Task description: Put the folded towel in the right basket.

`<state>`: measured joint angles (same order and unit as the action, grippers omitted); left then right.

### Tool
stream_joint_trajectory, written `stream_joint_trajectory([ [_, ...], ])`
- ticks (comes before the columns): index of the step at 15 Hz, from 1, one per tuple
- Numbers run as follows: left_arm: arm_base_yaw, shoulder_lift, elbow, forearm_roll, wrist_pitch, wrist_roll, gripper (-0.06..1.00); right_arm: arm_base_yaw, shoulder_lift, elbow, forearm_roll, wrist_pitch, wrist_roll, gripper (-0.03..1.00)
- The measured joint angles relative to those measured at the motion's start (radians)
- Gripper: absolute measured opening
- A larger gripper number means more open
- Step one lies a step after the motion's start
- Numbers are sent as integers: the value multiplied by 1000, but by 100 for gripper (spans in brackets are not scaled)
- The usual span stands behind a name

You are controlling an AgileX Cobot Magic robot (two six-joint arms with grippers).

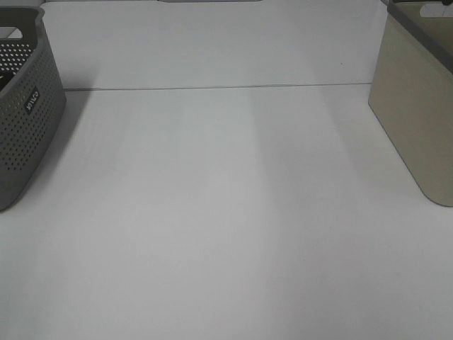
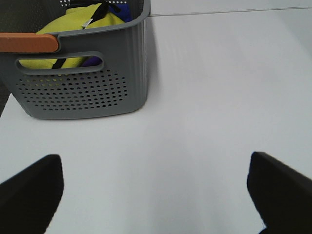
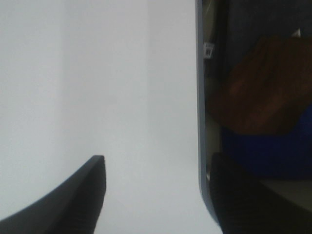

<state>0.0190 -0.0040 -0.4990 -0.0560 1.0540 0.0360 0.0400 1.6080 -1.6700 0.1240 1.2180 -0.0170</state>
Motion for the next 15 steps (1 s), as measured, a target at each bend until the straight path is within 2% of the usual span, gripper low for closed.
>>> stream_joint_trajectory([
  [4,0,0,0,0,0,0,97,0,-314,446,-45,0,0,59],
  [8,0,0,0,0,0,0,97,0,-618,786,-52,0,1,59],
  [15,0,0,0,0,0,0,97,0,-1103,1086,-57,-27,1,59],
])
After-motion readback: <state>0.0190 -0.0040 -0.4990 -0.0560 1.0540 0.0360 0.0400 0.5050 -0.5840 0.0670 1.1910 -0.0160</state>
